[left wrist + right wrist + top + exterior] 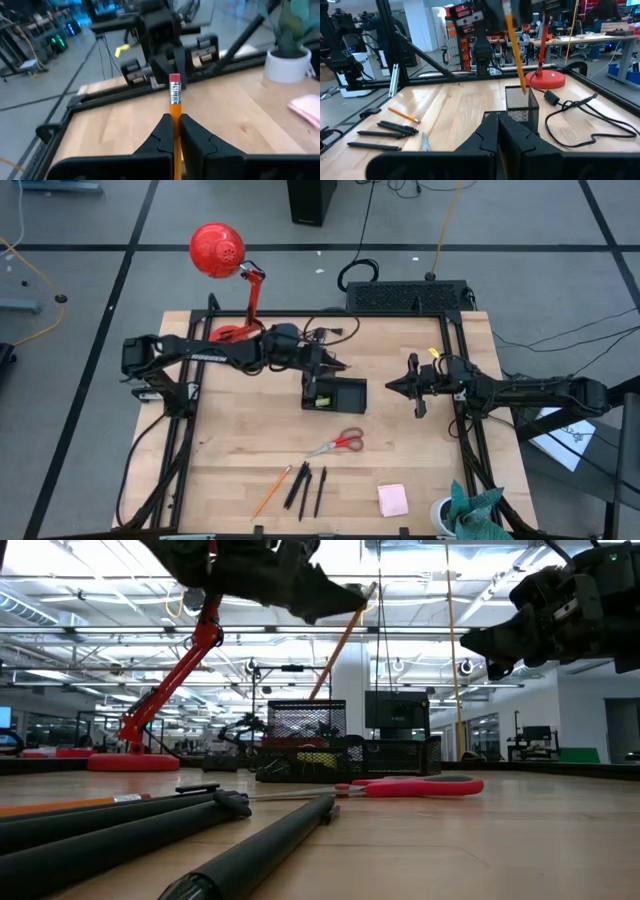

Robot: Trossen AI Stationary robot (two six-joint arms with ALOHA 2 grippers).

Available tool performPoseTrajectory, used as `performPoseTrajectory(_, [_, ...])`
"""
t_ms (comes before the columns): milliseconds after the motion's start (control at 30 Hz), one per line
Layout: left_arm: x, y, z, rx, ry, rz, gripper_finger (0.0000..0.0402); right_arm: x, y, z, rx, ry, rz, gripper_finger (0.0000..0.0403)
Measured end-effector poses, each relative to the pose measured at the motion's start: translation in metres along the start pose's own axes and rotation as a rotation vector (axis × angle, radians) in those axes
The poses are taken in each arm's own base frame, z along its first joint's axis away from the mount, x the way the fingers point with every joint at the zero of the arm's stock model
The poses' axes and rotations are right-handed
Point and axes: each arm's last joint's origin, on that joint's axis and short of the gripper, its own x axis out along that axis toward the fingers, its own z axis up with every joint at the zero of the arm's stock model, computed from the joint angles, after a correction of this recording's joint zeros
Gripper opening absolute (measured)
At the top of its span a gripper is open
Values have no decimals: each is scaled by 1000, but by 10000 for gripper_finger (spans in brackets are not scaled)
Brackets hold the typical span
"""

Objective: Pick and place office supplies into organizer
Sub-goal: Put the left orange pencil into the black desk organizer

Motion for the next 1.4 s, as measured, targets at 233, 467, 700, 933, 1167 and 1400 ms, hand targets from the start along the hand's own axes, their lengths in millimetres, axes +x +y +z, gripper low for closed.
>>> performPoseTrajectory(233, [-9,3,-29,-56,15,25,14,1,0,-1,-5,7,-4,4])
performPoseTrajectory(467, [-16,2,-51,-107,49,70,7,1,0,-1,-4,7,-6,4])
performPoseTrajectory(700, [-8,-2,-68,-165,113,105,19,1,0,1,-10,-11,-6,4])
performPoseTrajectory(933, [6,-5,-90,-185,156,89,11,1,0,1,-12,-17,-6,4])
performPoseTrajectory(1167, [8,-6,-92,-204,163,86,23,1,0,1,-13,-18,-5,4])
performPoseTrajectory(1400, [8,-7,-94,-215,175,85,82,1,0,1,-13,-18,-5,4])
